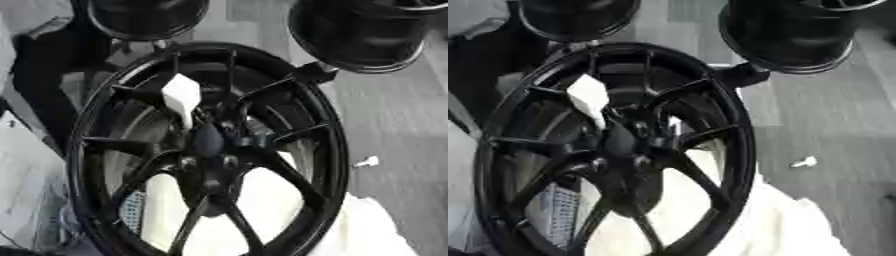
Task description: Pull the pin out of the wheel hub.
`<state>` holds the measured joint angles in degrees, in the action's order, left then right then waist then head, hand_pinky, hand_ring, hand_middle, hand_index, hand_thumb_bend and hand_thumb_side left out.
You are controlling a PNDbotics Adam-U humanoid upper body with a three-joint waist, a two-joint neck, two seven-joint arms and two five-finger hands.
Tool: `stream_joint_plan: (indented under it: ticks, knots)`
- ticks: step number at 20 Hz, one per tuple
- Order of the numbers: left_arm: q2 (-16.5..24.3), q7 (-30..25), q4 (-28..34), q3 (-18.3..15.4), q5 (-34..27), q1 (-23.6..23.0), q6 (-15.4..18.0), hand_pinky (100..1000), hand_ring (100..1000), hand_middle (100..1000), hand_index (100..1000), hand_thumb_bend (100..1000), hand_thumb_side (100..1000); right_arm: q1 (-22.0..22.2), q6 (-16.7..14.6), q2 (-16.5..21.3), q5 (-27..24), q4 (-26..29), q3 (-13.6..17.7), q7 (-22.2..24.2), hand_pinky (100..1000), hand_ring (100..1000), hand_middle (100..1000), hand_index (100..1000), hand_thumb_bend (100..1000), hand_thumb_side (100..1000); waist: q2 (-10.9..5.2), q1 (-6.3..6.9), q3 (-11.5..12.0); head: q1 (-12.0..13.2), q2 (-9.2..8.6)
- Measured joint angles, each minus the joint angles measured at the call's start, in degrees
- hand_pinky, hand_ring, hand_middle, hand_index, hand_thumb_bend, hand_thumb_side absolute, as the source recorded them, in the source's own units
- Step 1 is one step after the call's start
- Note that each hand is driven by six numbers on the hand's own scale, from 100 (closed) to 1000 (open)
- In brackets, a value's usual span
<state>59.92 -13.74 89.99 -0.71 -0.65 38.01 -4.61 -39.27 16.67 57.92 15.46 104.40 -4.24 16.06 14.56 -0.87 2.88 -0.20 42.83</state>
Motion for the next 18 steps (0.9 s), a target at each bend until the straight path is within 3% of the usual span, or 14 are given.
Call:
stream_joint_plan:
  ticks: [13,18]
  knots:
    - [0.0,-0.4,0.5,-0.1,0.1,0.5,0.7,789,748,694,811,553,370,-0.1,0.0,0.1,0.0,0.0,0.0,0.0,880,817,738,802,100,554,0.63,0.45,-0.2,-0.2,0.22]
    - [0.0,-4.8,4.2,3.4,2.8,3.4,3.1,811,769,725,830,583,394,-0.6,-0.1,0.1,0.0,0.0,-0.4,0.1,880,817,738,802,100,556,0.63,0.73,-0.5,-0.2,0.16]
